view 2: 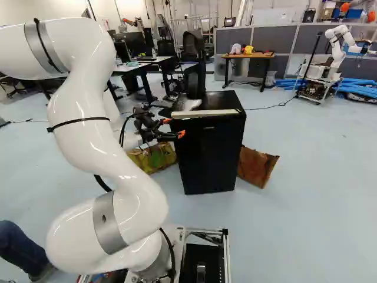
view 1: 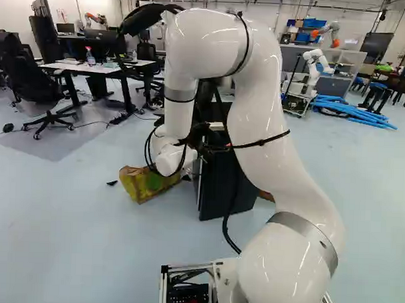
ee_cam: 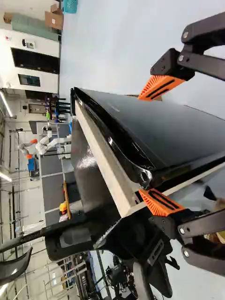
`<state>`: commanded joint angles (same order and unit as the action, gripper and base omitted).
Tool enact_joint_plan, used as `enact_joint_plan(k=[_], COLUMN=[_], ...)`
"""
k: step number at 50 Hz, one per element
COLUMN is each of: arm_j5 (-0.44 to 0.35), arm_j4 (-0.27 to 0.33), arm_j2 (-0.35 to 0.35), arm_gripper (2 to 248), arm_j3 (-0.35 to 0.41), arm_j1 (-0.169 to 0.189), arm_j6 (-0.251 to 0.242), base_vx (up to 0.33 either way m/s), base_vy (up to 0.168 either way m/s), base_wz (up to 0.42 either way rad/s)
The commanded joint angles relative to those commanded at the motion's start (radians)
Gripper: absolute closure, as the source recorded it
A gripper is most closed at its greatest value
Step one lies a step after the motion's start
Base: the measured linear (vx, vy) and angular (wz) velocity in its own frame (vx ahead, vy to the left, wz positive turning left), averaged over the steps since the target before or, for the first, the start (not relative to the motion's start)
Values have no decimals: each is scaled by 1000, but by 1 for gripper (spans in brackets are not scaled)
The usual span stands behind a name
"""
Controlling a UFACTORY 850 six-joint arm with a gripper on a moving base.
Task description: Grab a drink from the fridge
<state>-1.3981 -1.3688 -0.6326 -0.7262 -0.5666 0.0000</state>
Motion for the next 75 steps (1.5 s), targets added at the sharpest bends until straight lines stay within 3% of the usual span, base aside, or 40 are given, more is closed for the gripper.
enact_joint_plan(k=[14,33,51,75], arm_j5=[0,0,0,0], arm_j4=[-15,-22,-22,-22], arm_j2=[29,27,3,-40], arm_gripper=[3,3,3,3], arm_j3=[58,53,6,-80], arm_j1=[-32,-34,-59,-11], arm_j6=[0,0,0,0], base_vx=[0,0,0,0], base_vy=[0,0,0,0], base_wz=[0,0,0,0])
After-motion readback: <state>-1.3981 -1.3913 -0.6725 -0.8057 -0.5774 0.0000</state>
